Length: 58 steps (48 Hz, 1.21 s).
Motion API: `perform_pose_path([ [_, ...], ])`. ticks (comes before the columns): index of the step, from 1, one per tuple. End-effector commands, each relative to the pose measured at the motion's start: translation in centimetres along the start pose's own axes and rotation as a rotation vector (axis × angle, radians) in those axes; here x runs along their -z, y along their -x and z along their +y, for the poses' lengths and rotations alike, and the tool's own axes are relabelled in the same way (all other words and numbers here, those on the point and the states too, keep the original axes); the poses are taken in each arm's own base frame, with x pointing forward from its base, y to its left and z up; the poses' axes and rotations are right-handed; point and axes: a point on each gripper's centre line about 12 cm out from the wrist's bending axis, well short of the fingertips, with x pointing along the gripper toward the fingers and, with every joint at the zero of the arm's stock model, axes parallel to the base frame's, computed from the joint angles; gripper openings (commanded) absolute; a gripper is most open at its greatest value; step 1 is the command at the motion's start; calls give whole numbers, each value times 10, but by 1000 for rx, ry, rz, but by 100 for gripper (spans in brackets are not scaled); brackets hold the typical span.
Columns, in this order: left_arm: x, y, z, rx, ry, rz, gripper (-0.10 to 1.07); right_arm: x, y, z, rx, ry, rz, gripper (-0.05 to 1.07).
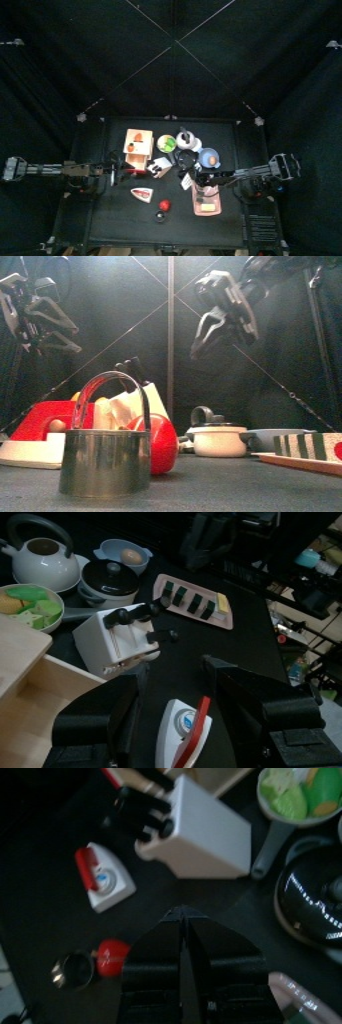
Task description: Grab egg sushi
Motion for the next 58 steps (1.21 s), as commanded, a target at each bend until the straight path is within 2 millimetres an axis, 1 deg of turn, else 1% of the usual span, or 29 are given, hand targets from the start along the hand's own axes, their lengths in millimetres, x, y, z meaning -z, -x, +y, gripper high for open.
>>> perform_pose_path([
  [1, -8, 0, -4, 25, -12, -31, 85, 19, 22, 5, -40, -15, 47, 26],
  [5, -8, 0, -5, 30, -23, -36, 85, 42, 30, 4, -42, -37, 121, 26],
  [6, -7, 0, -5, 32, -24, -37, 85, 51, 32, 2, -42, -46, 149, 27],
  [12, -5, 1, -4, 29, -45, -32, 85, 80, 41, -5, -25, -83, 252, 28],
  [14, -3, 1, -4, 29, -52, -28, 85, 93, 43, -8, -9, -89, 295, 29],
  [19, 0, 1, -2, 25, -68, -20, 85, 112, 48, -11, 9, -90, 360, 35],
  [23, 2, 1, -1, 22, -75, -15, 85, 123, 53, -10, 20, -73, 393, 43],
  [29, 6, 1, 1, 14, -70, -7, 85, 130, 58, -10, 38, -21, 400, 56],
  [36, 10, 1, 3, 8, -61, 1, 85, 136, 57, -17, 89, 48, 392, 72],
  [40, 11, 1, 3, 8, -61, 2, 85, 135, 53, -19, 105, 83, 372, 82],
  [45, 11, 1, 3, 7, -59, 3, 85, 141, 47, -20, 124, 131, 368, 91],
  [51, 12, 1, 3, 5, -59, 8, 85, 152, 39, -18, 147, 178, 382, 97],
  [58, 12, 2, 4, 4, -57, 7, 85, 162, 34, -12, 149, 215, 394, 98],
])
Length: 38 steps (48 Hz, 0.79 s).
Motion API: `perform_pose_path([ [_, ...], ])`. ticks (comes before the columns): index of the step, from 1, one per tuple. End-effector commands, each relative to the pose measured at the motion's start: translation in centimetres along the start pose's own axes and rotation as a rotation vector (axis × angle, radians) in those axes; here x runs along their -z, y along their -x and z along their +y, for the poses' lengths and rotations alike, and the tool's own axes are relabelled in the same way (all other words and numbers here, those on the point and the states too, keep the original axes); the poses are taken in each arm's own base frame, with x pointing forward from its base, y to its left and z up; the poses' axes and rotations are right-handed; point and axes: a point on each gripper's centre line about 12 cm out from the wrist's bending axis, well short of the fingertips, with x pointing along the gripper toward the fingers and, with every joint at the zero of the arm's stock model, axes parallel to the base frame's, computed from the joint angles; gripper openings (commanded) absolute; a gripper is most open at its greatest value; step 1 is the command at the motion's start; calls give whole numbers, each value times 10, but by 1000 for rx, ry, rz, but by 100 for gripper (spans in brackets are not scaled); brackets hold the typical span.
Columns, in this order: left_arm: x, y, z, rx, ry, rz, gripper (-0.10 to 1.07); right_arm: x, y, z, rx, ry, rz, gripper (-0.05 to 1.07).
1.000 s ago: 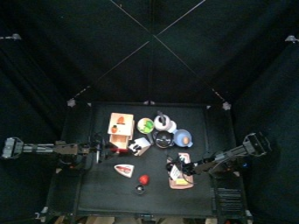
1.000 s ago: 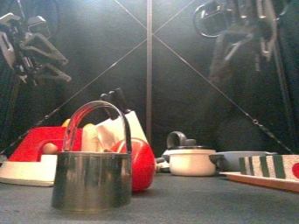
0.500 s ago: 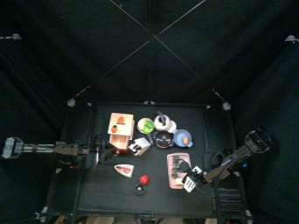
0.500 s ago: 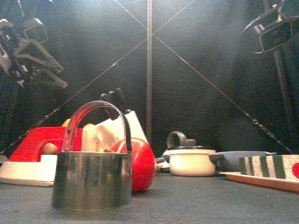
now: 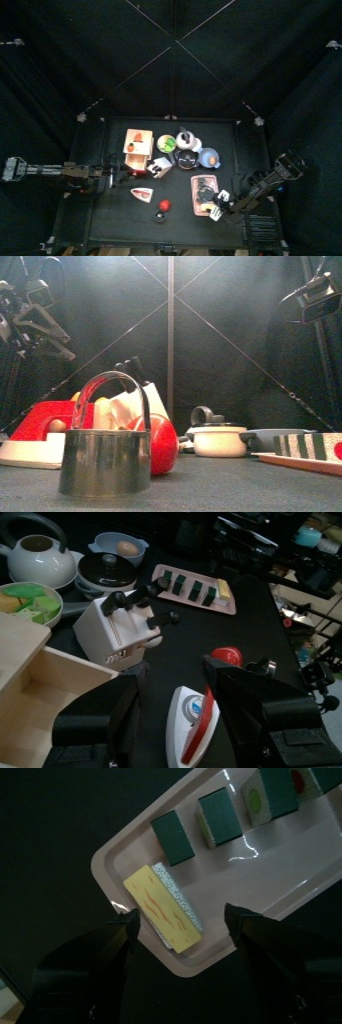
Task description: Grab egg sushi
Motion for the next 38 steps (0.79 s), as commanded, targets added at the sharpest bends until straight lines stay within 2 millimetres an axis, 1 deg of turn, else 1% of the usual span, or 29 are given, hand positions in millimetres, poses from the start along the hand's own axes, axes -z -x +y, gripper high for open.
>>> perform_pose_path([
  [1, -6, 0, -2, 7, 0, -18, 85, -1, 4, 12, -33, 19, -11, 98],
  [12, -4, 0, -1, 3, 10, -13, 85, 5, -10, 19, -30, 43, 9, 97],
  [18, -3, 0, 0, 0, 15, -11, 85, 10, -21, 17, -1, 58, 25, 97],
  [25, -2, 0, 0, 0, 16, -10, 85, 12, -29, 15, 27, 63, 36, 96],
  [32, -2, 0, 0, 0, 15, -8, 85, 12, -31, 13, 31, 61, 39, 90],
  [38, -1, 0, 1, -3, 15, -4, 85, 14, -33, 12, 26, 61, 42, 81],
])
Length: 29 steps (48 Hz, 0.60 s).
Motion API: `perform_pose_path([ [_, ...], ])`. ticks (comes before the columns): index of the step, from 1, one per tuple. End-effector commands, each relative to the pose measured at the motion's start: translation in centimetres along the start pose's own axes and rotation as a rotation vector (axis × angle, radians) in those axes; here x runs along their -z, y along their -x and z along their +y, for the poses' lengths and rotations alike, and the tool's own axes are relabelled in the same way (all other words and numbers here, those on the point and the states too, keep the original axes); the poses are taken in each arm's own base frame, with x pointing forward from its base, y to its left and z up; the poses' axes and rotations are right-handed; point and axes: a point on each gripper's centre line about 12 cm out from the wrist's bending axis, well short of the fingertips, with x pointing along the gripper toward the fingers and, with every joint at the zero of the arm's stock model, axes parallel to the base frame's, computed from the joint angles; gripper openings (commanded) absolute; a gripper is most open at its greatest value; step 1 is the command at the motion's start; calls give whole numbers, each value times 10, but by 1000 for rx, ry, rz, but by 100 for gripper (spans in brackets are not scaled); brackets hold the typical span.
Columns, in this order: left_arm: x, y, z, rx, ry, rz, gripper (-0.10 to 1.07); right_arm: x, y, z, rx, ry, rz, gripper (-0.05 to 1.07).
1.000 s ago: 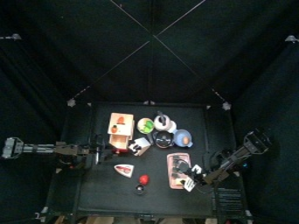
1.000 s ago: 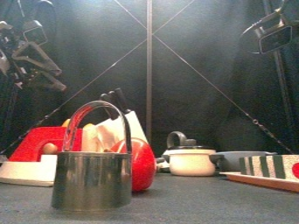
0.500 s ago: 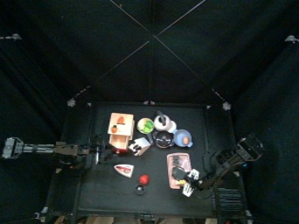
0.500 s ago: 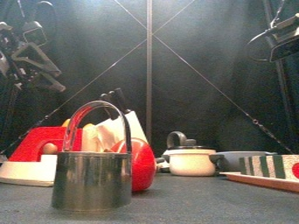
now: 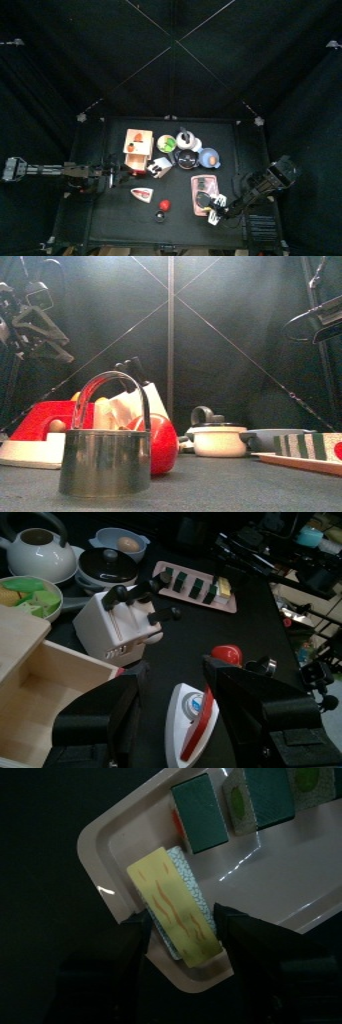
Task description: Grab egg sushi
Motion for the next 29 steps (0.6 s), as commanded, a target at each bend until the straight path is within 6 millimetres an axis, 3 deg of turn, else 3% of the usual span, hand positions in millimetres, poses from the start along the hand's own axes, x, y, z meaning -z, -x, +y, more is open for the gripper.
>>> perform_pose_path([
  [1, -5, -1, -1, 3, -5, -13, 85, -2, 3, 1, -22, -8, -7, 80],
  [13, -13, 2, -3, 17, -17, -53, 85, -4, 7, 5, -47, -13, -16, 69],
  [29, -20, 11, -10, 72, -75, -148, 85, -17, 38, 12, -154, -31, -76, 68],
])
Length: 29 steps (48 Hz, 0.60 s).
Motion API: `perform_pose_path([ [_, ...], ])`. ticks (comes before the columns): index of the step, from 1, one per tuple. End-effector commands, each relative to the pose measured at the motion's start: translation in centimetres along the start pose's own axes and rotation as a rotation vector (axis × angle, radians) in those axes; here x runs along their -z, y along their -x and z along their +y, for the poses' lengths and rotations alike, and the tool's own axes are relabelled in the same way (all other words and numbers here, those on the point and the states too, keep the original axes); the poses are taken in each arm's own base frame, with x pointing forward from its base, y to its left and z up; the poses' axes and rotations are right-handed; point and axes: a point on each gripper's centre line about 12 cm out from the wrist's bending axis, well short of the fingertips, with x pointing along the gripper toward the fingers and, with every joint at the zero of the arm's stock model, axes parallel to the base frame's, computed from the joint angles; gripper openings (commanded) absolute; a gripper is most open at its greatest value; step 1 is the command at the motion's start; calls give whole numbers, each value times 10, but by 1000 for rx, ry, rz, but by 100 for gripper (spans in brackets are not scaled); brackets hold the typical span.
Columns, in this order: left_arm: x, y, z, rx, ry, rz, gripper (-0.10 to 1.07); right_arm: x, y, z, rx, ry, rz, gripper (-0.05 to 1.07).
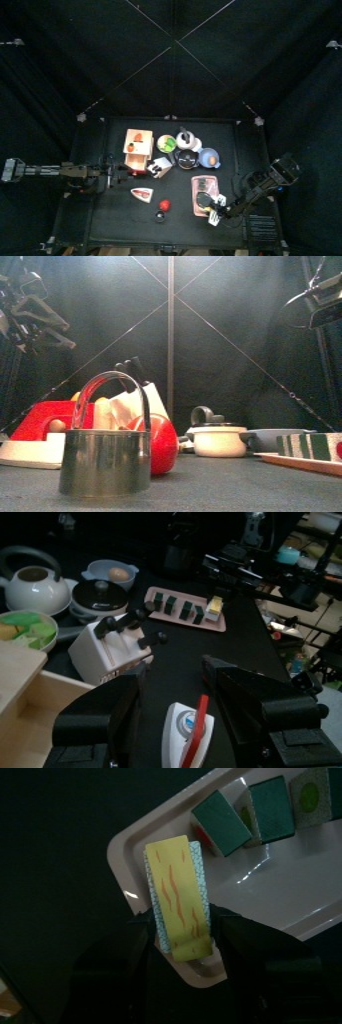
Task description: Grab egg sushi
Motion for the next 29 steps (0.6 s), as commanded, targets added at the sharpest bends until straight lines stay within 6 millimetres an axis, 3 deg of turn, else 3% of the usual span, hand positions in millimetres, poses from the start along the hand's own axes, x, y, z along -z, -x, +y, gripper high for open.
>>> perform_pose_path([
  [1, -6, 0, -3, 23, -18, -37, 85, -9, 17, 9, -67, -15, -34, 68],
  [15, -7, 1, -4, 31, -4, -54, 85, -28, 35, 18, -150, 26, -129, 68],
  [21, -6, 1, -3, 31, -2, -53, 85, -48, 45, 18, -161, 55, -216, 68],
  [29, -5, 1, -3, 30, 0, -52, 85, -88, 53, 2, -136, 20, -331, 68],
])
